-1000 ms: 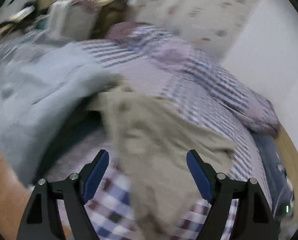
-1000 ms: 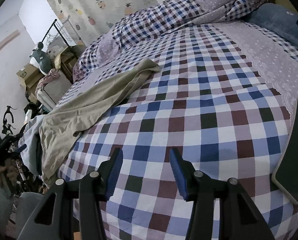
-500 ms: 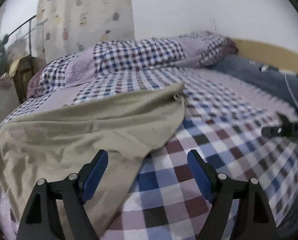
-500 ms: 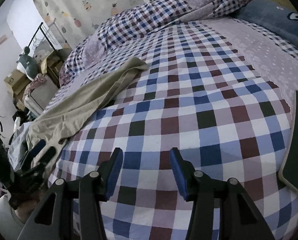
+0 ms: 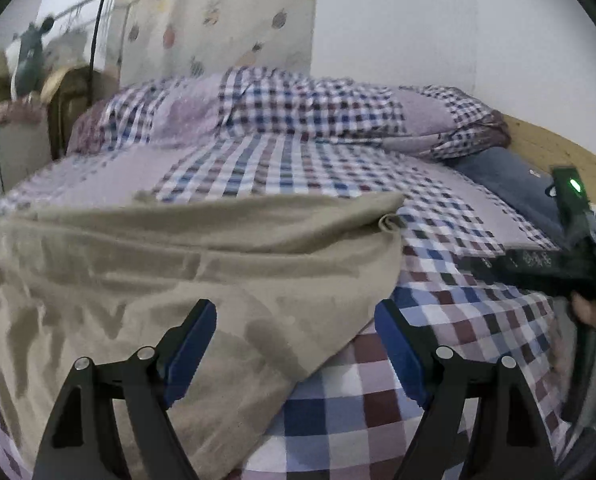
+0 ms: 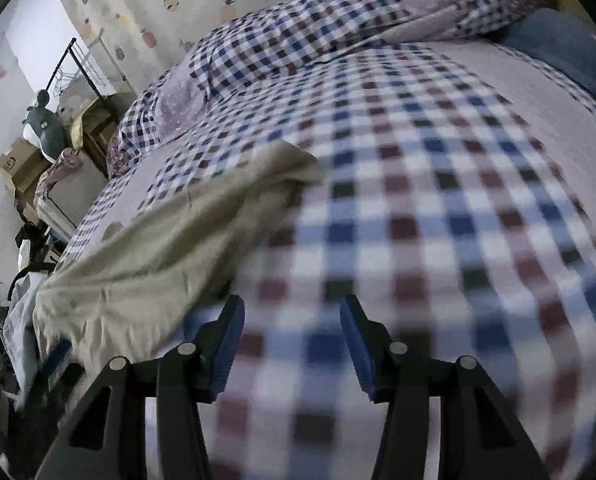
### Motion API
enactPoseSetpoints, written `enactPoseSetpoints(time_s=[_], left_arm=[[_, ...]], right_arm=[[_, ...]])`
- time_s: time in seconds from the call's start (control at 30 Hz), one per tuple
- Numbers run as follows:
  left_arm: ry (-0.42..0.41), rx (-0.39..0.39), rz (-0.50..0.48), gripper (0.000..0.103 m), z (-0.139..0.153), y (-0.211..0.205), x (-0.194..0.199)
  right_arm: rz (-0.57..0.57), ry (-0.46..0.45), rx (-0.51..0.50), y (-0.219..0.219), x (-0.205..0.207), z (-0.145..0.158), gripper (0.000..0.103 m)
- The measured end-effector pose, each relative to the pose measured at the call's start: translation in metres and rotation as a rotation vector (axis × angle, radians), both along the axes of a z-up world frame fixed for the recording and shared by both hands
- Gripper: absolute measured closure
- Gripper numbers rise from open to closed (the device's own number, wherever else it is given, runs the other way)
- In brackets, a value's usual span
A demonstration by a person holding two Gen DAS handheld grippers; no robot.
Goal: Fold clothes
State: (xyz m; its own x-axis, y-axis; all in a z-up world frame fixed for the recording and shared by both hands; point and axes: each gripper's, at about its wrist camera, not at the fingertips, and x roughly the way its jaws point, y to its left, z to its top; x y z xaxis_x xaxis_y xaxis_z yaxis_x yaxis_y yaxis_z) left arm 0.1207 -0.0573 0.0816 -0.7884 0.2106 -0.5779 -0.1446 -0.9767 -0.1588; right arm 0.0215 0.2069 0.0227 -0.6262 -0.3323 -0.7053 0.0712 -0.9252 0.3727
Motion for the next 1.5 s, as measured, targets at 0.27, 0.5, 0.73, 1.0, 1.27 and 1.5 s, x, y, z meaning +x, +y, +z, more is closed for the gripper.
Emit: enactPoseSetpoints(time_s=[0.27,0.5,0.73,1.0,1.27,1.5], left_arm=[[-0.126,0.206,0.096,0.018,-0.024,-0.042,-0.013],[-0.119,0.26,0.129,0.018,-0.026,-0.061,-0.011],[-0.119,0.274,0.126,0.018,-0.023,-0.066,-0.013],[-0.08,0.433,0.141,0.018,-0.014,-0.091,-0.011],[-0.059,0.536,0.106,0.018,-0.007,-0.112,-0.005],[-0.01,0.603,0.157,0.018,-0.003,-0.148,0.004]], right_arm=[[0.03,-0.034,0.156,-0.057,-0.091,0.0,0.045],[-0.008,-0.104,0.325,-0.077,-0.131,-0.019,0.046],[-0.023,-0.107,0.374,-0.066,-0.117,-0.023,0.102],[-0.077,-0.073,0.344,-0.018,-0.028,0.004,0.102],[-0.182,-0.042,0.248,0.042,0.095,0.048,0.102],[-0.238,-0.031,0.199,0.052,0.213,0.086,0.102]])
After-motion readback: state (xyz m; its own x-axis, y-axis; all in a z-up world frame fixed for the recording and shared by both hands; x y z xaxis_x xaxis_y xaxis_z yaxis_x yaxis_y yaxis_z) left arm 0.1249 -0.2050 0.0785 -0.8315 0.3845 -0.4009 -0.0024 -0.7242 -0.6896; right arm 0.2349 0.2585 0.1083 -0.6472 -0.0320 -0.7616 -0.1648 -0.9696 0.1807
